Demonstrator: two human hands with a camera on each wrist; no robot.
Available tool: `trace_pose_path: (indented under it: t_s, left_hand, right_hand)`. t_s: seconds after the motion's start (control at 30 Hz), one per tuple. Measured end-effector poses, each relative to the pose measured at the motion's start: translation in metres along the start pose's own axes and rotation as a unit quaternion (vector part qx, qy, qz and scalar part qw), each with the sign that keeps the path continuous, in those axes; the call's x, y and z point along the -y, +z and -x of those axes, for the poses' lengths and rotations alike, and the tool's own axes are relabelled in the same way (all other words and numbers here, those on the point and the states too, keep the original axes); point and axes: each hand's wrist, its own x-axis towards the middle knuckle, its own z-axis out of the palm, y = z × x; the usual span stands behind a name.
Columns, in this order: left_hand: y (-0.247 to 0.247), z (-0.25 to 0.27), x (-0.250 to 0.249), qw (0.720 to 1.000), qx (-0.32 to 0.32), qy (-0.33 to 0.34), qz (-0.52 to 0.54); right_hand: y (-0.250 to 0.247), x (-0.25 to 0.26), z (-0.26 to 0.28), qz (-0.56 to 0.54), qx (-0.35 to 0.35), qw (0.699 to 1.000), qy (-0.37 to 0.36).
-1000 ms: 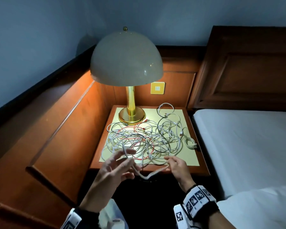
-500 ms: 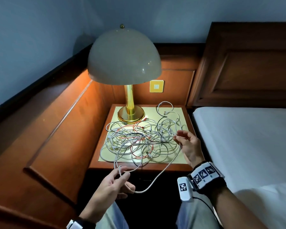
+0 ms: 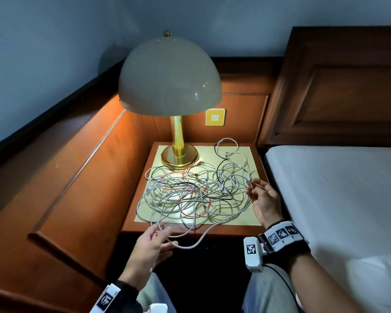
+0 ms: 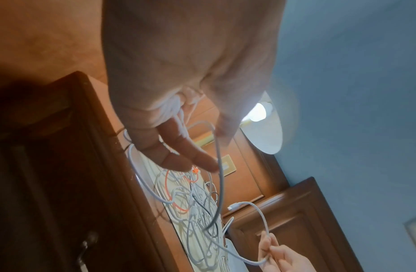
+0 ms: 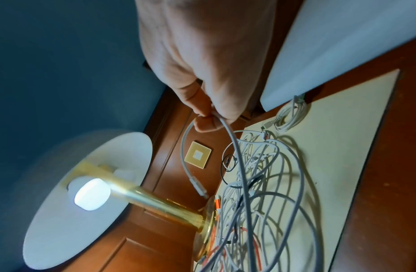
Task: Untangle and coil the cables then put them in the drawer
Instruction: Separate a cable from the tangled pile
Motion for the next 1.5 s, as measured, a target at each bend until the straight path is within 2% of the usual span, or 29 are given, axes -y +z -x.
trace_pose_path:
  t_s: [0.07,0.17,0.33,0.4,0.5,0.6,0.73,0.83,0.9,0.97,1.03,1.13,1.2,1.27,1.37,1.43,1.5]
  left_hand:
    - [-0.001,-0.004,-0.002,0.999,-0.016,0.010,0.035]
    - [0.002,0.000,-0.010,0.997,0.011,0.055,0.057]
    - [0.020,0.027,-0.028,0.982,0.097,0.151,0.056]
    - [0.026,0.039,-0.033,0.975,0.147,0.163,0.033]
    - [0.032,0.058,-0.035,0.966,0.196,0.168,0.014]
    - [0.035,0.075,-0.033,0.956,0.244,0.164,-0.017]
    - [0.028,0.090,-0.029,0.946,0.282,0.150,-0.047]
    - [0.018,0.092,-0.021,0.950,0.274,0.137,-0.052]
    - [0.012,0.093,-0.014,0.957,0.261,0.120,-0.041]
    - [0.007,0.092,-0.008,0.969,0.225,0.105,-0.009]
    - [0.003,0.088,0.000,0.979,0.184,0.086,0.038]
    - [-0.004,0.079,0.011,0.987,0.140,0.066,0.053]
    - [-0.010,0.073,0.021,0.988,0.134,0.071,0.010]
    - [-0.013,0.067,0.031,0.987,0.136,0.068,-0.052]
    - [-0.016,0.054,0.050,0.976,0.137,0.057,-0.161]
    - [-0.018,0.044,0.065,0.957,0.133,0.057,-0.253]
    - [-0.016,0.034,0.075,0.940,0.099,0.061,-0.320]
  right_hand:
    - [-0.002,0.002,0.006,-0.004,0.001,1.000,0.016]
    - [-0.007,0.003,0.024,0.071,0.026,0.996,0.036]
    - [-0.007,-0.008,0.050,0.222,0.106,0.965,0.096]
    - [-0.001,-0.011,0.060,0.233,0.145,0.955,0.110]
    - [0.011,-0.012,0.068,0.262,0.179,0.944,0.094]
    - [0.020,-0.010,0.067,0.314,0.153,0.935,0.059]
    - [0.019,-0.007,0.051,0.318,0.055,0.946,-0.018]
    - [0.018,-0.005,0.033,0.322,0.012,0.947,-0.022]
    - [0.015,-0.003,0.024,0.348,-0.026,0.937,-0.030]
    - [0.009,0.001,0.018,0.358,-0.048,0.932,-0.032]
    - [-0.001,0.005,0.018,0.294,-0.032,0.955,0.005]
    - [-0.014,0.013,0.021,0.111,-0.027,0.990,0.085]
    - [-0.018,0.019,0.023,0.022,-0.023,0.993,0.111]
    - [-0.017,0.026,0.027,-0.011,-0.019,0.993,0.120]
    - [-0.010,0.035,0.030,0.030,0.017,0.991,0.127]
    - [-0.002,0.038,0.037,0.074,0.069,0.988,0.117]
    - [0.009,0.039,0.050,0.101,0.128,0.980,0.111]
